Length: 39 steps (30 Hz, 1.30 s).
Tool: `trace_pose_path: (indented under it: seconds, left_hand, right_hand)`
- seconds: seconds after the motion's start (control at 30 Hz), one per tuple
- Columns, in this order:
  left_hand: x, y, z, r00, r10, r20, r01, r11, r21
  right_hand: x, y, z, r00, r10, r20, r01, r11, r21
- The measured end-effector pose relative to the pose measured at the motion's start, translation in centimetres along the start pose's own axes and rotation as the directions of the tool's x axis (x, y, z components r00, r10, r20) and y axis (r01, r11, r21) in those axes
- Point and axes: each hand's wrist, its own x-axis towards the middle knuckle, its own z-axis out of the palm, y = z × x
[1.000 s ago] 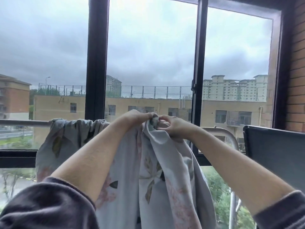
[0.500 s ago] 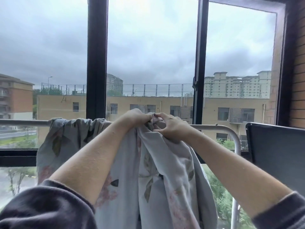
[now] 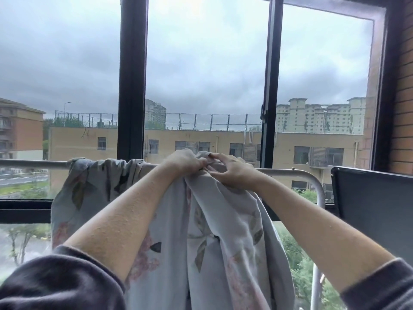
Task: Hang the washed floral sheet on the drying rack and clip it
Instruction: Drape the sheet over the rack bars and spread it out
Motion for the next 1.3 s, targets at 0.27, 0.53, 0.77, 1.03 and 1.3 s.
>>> trace_pose_path:
  seconds: [0.27,0.53,0.77,1.03,1.3]
  left_hand:
    - [0.5,-2.2,-1.0,0.967,-0.008,-0.255,-0.023,0.992,-0.120]
    - [0.7,-3.9,-0.9,0.932,-0.098,-0.350,0.014,0.972,-0.236]
    - [0.9,-3.6,-0.2,0.942,0.009,-0.337,-0.054,0.991,-0.125]
    - [2.0,-2.9,1.2,0.955,0.051,-0.294,-0.036,0.998,0.055]
    - [2.2,-3.9,2.0,0.935,0.134,-0.330,-0.031,0.954,0.299]
  right_hand:
    - [0.5,3.3,-1.8,0.977,0.211,0.021,-0.211,0.977,0.029]
    - [1.8,1.2,-1.6,0.970,0.172,-0.170,-0.189,0.978,-0.090]
    - [1.1,0.7,-2.5,0.902,-0.057,-0.427,-0.160,0.876,-0.455]
    - [2.8,7.6,-7.2,0.672,0.664,-0.329,-0.300,0.649,0.699]
    - [1.2,14.8,-8.1,0.495,0.834,-0.243,-0.491,0.499,0.714]
